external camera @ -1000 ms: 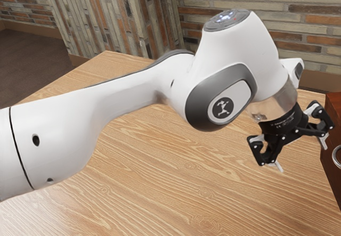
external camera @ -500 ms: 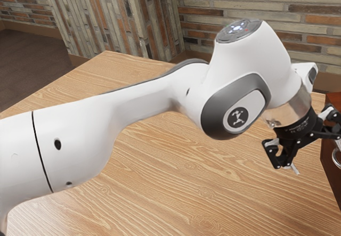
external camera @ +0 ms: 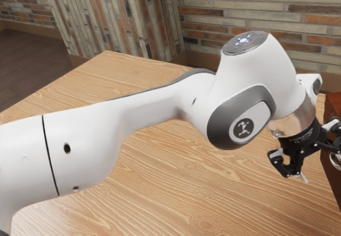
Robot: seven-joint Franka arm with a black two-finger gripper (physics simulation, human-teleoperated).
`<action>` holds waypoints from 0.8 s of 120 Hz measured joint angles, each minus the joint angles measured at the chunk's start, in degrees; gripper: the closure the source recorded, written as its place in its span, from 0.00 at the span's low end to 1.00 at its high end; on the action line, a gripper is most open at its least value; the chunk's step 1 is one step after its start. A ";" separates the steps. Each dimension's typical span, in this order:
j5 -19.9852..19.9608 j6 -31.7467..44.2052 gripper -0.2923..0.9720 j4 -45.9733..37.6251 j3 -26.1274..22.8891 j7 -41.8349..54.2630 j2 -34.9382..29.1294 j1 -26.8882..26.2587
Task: Pull the drawer handle with one arm to open the drawer
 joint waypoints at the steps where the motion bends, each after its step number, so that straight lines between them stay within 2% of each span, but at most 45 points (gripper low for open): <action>1: 0.00 0.01 0.42 -0.07 0.00 -0.01 -0.02 0.00; 31: 0.14 0.13 0.49 -2.22 0.00 -0.02 -1.77 0.13; 96: 0.39 0.17 0.51 -10.28 0.54 0.41 -8.24 1.26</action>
